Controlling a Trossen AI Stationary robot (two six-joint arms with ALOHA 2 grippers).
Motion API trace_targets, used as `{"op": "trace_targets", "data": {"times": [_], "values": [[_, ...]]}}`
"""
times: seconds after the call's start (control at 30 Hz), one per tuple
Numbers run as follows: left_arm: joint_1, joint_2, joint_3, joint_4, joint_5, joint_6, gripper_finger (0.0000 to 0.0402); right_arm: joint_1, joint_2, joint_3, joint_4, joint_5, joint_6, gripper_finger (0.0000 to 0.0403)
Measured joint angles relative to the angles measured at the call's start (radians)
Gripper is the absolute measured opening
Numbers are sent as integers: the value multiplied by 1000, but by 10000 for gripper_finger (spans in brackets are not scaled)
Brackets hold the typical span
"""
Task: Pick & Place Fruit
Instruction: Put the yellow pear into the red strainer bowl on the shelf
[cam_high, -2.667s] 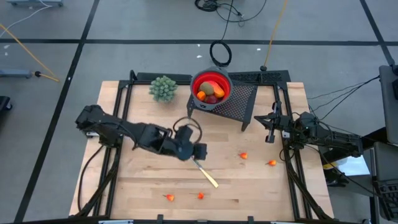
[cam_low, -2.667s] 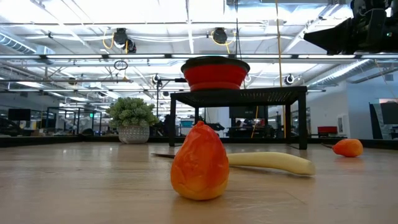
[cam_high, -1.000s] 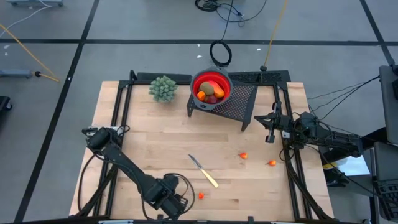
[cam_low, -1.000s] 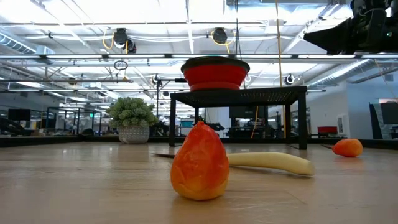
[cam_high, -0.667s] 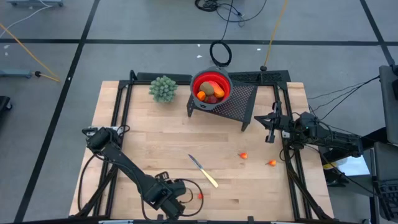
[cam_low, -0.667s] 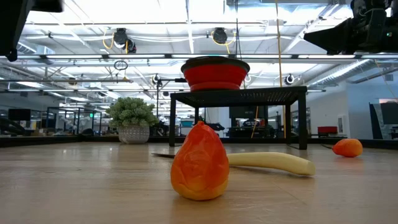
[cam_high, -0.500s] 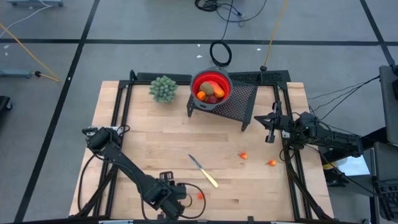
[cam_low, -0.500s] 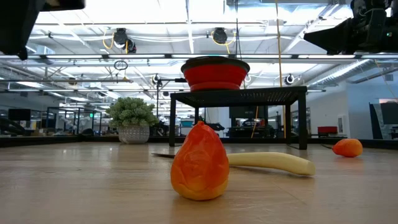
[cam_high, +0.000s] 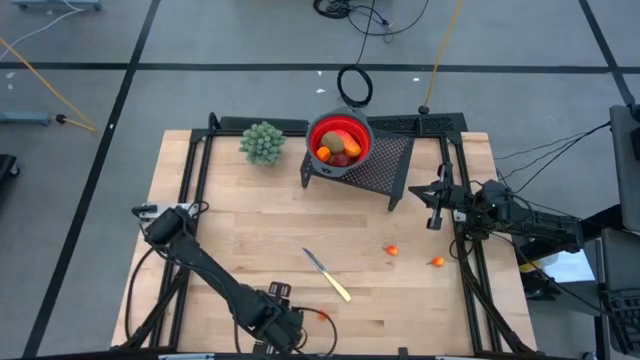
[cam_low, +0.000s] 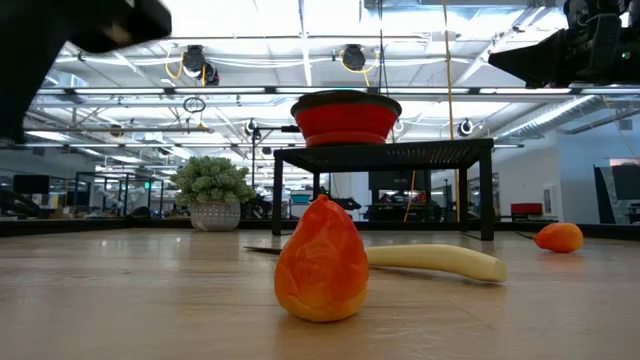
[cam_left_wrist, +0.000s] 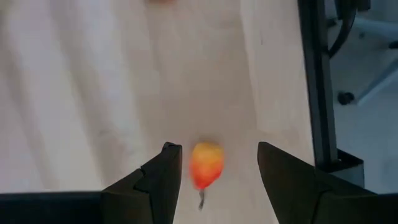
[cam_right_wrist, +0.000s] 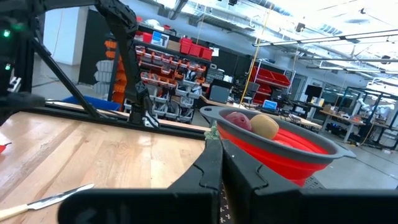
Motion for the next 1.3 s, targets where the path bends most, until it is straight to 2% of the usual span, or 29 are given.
{"op": "trace_targets", "data": {"times": [0.27,0.5,0.97,1.3], "values": [[0,51,-25,8,15,10,209,0,0,0,0,0,0,0],[-6,58,-27,-17,14,52,209,0,0,0,0,0,0,0],[-1,58,-123,44,47,13,209,0,0,0,0,0,0,0],[5,58,-132,45,63,20,198,0,0,0,0,0,0,0]]}}
